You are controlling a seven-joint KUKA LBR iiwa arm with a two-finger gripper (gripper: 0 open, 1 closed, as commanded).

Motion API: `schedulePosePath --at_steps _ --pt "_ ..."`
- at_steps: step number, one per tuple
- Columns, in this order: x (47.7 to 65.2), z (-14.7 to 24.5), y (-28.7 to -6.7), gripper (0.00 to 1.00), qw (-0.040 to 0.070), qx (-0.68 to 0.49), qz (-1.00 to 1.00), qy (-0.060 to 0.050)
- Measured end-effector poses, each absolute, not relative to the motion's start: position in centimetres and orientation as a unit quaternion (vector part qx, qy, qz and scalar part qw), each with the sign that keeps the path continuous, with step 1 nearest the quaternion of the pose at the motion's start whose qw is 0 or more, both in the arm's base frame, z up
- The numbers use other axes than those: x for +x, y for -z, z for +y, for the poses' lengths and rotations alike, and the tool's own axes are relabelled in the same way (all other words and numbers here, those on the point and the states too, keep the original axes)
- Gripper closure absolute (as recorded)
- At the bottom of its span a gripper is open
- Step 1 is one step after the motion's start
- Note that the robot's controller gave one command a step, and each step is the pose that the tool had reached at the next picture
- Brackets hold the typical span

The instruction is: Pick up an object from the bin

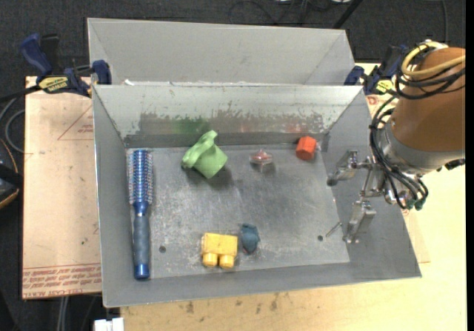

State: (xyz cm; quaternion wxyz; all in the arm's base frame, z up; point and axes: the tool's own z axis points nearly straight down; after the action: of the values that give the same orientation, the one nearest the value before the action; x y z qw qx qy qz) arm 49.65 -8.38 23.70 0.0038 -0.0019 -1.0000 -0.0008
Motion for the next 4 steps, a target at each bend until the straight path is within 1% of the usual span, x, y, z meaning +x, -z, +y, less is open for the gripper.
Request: schedulePosePath --at_steps 1,2,3,4 --pt "47.8 -4.0 -14.0 0.00 0.005 -0.027 -1.000 0.002" --pt "50.4 6.3 -7.3 0.00 -0.007 0.040 -0.999 0.000" --pt "50.3 6.2 -7.4 1.00 -0.007 0.038 -0.999 0.001" --pt "50.3 6.2 -7.4 1.00 -0.007 0.038 -0.999 0.001"
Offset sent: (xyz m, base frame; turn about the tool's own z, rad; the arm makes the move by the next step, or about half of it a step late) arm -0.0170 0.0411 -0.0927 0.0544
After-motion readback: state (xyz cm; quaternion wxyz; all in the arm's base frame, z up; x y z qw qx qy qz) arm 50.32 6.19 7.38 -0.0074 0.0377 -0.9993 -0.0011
